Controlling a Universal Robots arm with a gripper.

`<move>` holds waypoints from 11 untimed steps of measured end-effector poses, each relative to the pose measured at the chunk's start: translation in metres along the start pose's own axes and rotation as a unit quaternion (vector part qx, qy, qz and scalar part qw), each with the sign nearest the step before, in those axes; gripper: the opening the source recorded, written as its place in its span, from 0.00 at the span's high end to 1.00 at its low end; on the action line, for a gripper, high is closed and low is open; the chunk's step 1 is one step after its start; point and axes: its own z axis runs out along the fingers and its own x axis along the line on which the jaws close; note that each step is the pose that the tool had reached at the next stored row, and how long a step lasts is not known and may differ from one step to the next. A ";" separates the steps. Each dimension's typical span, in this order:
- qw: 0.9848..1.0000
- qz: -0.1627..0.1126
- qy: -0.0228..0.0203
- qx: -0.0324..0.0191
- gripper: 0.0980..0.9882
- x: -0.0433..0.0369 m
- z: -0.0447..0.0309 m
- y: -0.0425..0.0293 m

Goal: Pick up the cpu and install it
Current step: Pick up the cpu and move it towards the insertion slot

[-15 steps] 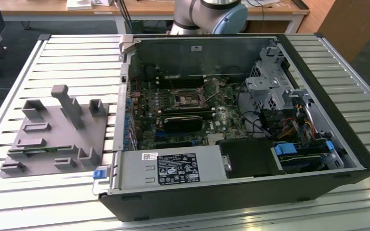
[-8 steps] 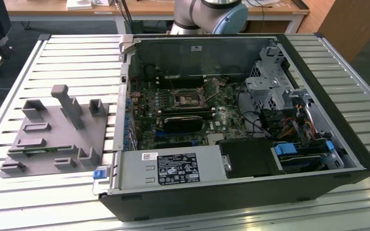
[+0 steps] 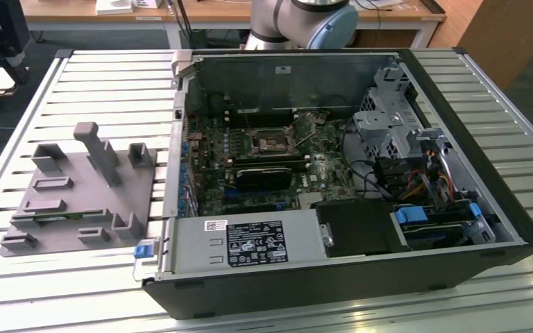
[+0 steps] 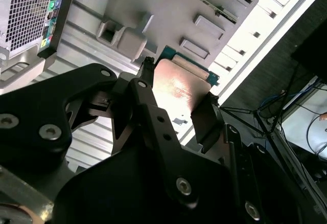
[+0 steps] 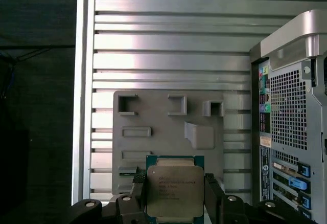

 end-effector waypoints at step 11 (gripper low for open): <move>1.000 0.000 0.000 0.000 0.50 -0.0132 0.0002 0.0001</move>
